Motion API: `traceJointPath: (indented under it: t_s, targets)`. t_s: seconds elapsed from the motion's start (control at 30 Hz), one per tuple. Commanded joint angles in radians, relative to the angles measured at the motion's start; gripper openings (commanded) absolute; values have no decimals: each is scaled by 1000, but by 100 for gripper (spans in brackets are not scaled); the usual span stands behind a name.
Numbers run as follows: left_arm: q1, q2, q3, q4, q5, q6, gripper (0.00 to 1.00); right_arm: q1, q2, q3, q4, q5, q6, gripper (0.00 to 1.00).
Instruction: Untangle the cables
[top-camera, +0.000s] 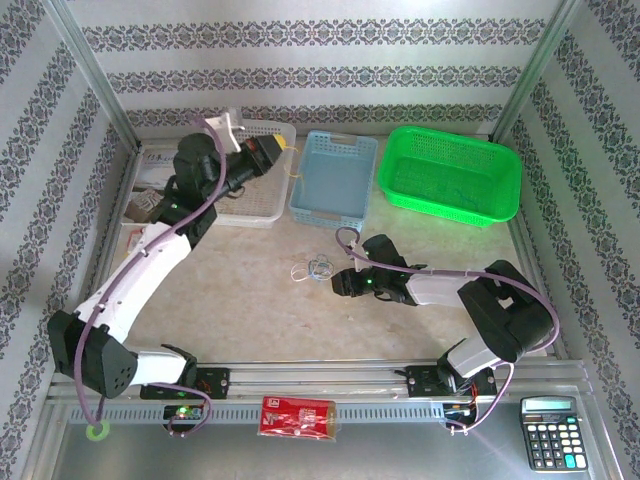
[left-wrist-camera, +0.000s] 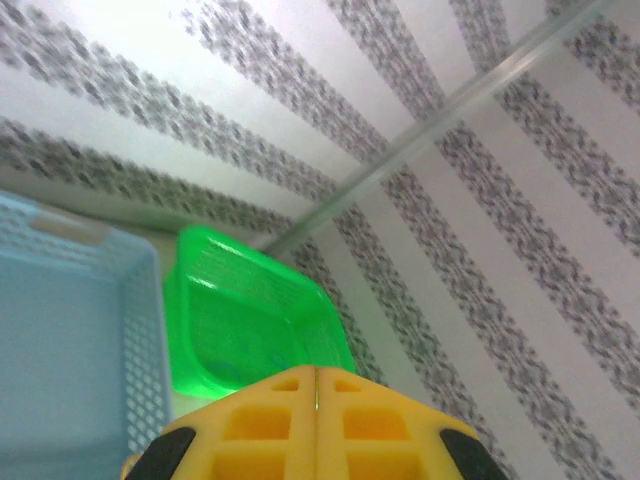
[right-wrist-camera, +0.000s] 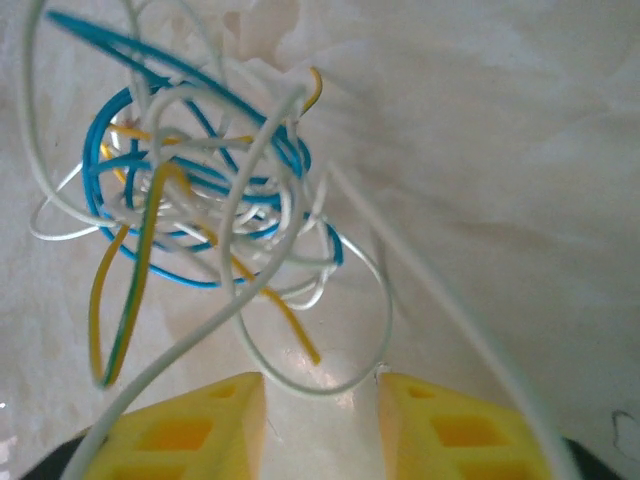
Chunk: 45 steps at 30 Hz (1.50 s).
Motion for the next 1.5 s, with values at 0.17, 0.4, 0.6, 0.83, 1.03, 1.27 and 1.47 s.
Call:
traceJointPath:
  t_s: [0.17, 0.4, 0.6, 0.83, 1.03, 1.27, 1.47]
  targets:
    - [157, 94, 142, -121, -64, 144, 0, -9, -108, 7, -60, 6, -3, 51]
    - [220, 204, 191, -150, -175, 288, 0, -13, -220, 41, -160, 27, -25, 65]
    - [239, 343, 266, -162, -200, 346, 5, -28, -291, 61, -234, 60, -35, 69]
    - [242, 474, 371, -219, -228, 396, 44, -76, -404, 37, -286, 116, -3, 70]
    - [242, 470, 392, -235, -214, 397, 86, -129, -500, 3, -308, 128, 26, 73]
    - [242, 403, 354, -227, -141, 368, 100, -150, -502, -4, -311, 143, 30, 73]
    - [242, 295, 200, -170, -52, 291, 100, -150, -473, 6, -308, 171, 42, 72]
